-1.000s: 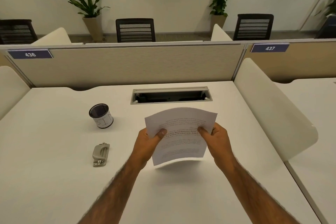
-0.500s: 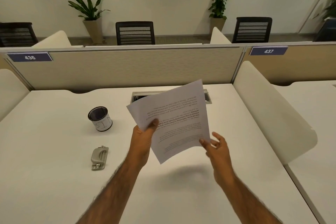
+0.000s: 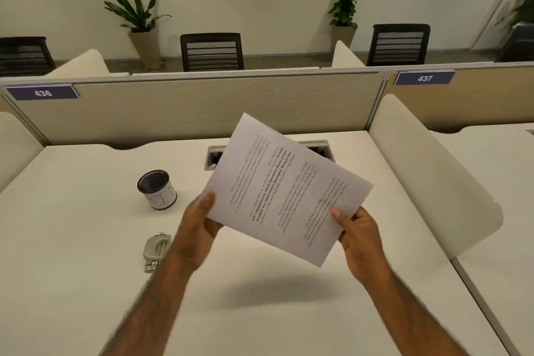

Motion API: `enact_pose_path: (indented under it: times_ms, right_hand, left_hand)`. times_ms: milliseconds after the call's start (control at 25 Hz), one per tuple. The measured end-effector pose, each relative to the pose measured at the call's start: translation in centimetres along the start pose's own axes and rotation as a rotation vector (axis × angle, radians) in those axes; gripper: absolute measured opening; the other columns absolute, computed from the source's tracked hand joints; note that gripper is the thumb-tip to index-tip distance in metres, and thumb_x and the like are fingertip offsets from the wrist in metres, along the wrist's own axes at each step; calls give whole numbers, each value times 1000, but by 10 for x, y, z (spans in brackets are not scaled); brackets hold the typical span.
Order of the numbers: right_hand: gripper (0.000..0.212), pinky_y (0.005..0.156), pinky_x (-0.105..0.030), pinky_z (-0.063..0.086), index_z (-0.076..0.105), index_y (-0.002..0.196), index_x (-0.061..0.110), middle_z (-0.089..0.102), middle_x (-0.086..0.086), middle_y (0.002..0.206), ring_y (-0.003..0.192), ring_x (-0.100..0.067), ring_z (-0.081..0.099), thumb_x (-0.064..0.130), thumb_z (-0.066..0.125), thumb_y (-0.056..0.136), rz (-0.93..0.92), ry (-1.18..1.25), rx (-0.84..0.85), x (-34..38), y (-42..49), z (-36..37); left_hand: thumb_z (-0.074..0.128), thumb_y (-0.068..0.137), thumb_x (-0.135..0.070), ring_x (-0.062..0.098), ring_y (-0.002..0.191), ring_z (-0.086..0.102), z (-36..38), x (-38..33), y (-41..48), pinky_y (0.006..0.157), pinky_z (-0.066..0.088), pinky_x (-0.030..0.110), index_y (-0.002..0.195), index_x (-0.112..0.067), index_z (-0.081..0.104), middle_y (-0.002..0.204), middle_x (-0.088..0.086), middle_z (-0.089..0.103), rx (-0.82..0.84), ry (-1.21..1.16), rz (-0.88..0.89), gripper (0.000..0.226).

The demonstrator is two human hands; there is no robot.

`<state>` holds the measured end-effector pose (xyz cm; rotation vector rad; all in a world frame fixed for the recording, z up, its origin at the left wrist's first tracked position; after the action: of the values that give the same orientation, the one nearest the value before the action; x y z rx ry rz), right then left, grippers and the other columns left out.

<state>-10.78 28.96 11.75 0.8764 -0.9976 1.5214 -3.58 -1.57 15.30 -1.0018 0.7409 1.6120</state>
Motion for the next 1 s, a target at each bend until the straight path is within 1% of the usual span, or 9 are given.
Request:
enact_pose_path:
  times_ms: [120, 240, 320, 400, 480, 560, 680, 800, 1000]
  right_hand:
    - [27, 74, -36, 64, 68, 120, 17, 78, -4, 111, 98, -29, 75, 8, 67, 94, -54, -224, 4, 12, 5, -6]
    - [25, 73, -32, 61, 71, 113, 29, 79, 5, 103, 93, -23, 75, 11, 64, 97, -100, -386, 39, 13, 6, 1]
    - [26, 75, -33, 60, 70, 111, 35, 78, 9, 101, 93, -21, 73, 14, 64, 97, -105, -445, 48, 9, 7, 8]
    - [27, 77, -33, 62, 68, 115, 39, 77, 10, 103, 93, -20, 73, 20, 66, 96, -103, -461, 54, 7, 7, 12]
    - [29, 74, -29, 63, 67, 117, 40, 76, 12, 103, 92, -16, 74, 26, 66, 92, -107, -453, 64, 5, 8, 12]
    - [27, 69, -26, 62, 68, 116, 38, 77, 12, 102, 92, -15, 74, 22, 67, 93, -100, -435, 67, 0, 10, 6]
    - [25, 69, -25, 60, 70, 108, 28, 79, 5, 96, 94, -23, 74, 8, 68, 94, -31, -404, 28, -20, 9, -2]
    - [22, 73, -29, 58, 69, 106, 24, 77, -2, 101, 99, -30, 72, 6, 68, 94, 18, -406, -40, -34, 6, -5]
    - [21, 63, -18, 59, 70, 103, 33, 79, 9, 92, 84, -11, 75, 14, 71, 93, -58, -395, -59, -20, 15, -8]
  left_hand:
    - [80, 79, -62, 25, 116, 71, -30, -15, 6, 88, 60, 30, 126, -18, 73, 129, 12, 73, 108, 330, -79, 65]
    - [80, 75, -65, 25, 112, 73, -30, -8, 5, 86, 61, 31, 115, -32, 77, 118, 3, 79, 141, 514, -100, 52]
    - [76, 82, -54, 19, 108, 74, -22, 4, 3, 84, 59, 28, 112, -40, 77, 114, -2, 79, 97, 538, -67, 33]
    - [71, 87, -47, 14, 99, 76, -16, 12, 1, 74, 61, 23, 107, -46, 77, 106, -6, 81, 19, 542, -33, 21]
    - [69, 88, -45, 11, 92, 77, -13, 14, 0, 69, 61, 21, 103, -49, 78, 100, -8, 81, -41, 544, 0, 17]
    - [69, 88, -45, 11, 88, 77, -14, 17, -2, 67, 60, 21, 98, -50, 78, 97, -8, 81, -73, 528, 6, 15]
    - [75, 92, -34, 14, 91, 77, -19, 42, -12, 67, 59, 20, 98, -39, 80, 97, -9, 82, -87, 545, -35, 9]
    - [70, 99, -21, 17, 96, 76, -19, 69, -25, 69, 61, 22, 105, -36, 72, 95, -17, 81, -126, 571, -131, 17]
    - [77, 89, -37, 9, 88, 77, -16, 57, -16, 65, 60, 19, 101, -40, 75, 96, -14, 80, -172, 528, -34, 12]
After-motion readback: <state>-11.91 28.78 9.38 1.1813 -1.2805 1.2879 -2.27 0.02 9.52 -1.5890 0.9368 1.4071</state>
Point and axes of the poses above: each hand's wrist, its own y-axis towards the middle knuckle, its own z-axis out of the palm, x = y × z, the point moved 1 cm from there along y, towards the middle knuckle
